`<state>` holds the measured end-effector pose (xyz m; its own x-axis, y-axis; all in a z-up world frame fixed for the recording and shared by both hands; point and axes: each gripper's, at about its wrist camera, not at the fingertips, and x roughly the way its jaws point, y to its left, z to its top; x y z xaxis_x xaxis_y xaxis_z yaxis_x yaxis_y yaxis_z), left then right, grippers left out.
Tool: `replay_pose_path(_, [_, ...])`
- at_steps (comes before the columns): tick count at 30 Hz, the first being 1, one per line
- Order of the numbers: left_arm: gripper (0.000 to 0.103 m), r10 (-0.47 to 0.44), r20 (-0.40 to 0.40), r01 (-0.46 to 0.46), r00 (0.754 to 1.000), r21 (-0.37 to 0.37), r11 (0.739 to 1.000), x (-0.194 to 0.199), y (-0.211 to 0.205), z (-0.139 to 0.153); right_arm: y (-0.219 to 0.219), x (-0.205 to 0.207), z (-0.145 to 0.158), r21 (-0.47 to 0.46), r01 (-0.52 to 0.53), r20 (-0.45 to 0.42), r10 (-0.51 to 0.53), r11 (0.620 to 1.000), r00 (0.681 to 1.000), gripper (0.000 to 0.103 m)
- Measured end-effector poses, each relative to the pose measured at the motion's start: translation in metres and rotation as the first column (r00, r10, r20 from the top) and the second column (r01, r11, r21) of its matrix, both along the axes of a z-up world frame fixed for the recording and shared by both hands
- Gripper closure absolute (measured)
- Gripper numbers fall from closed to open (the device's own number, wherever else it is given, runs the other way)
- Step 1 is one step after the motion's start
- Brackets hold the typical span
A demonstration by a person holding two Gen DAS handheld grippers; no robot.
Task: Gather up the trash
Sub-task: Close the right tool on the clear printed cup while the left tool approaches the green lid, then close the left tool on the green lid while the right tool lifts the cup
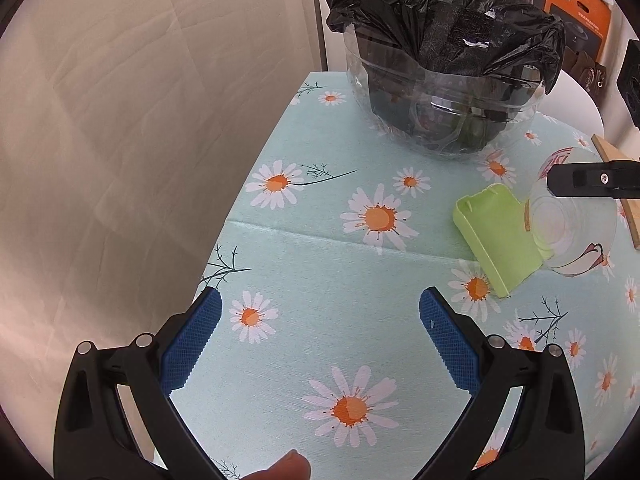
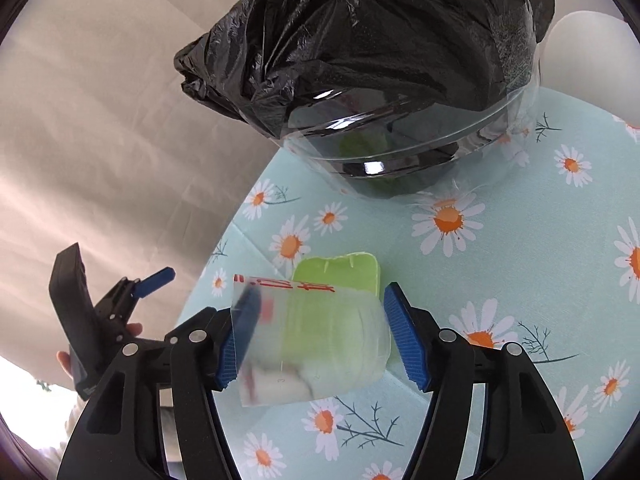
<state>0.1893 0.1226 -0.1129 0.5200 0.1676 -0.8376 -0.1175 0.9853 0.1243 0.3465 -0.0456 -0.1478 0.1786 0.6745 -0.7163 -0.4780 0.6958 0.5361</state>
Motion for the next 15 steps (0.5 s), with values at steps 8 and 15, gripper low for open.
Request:
replay_pose_path(8, [0.006, -0.05, 0.008, 0.05, 0.999, -0.08, 0.996, 0.015, -0.027, 0.003, -0.048, -0.012, 0.031, 0.005, 0.058, 0.064, -0.058, 0.998, 0.996, 0.044])
replay_pose_path(15, [0.006, -0.097, -0.004, 0.096, 0.995, -0.13, 0.987, 0.04, -0.068, -0.003, -0.109, -0.023, 0.029, -0.012, 0.173, 0.062, -0.172, 0.985, 0.983, 0.044])
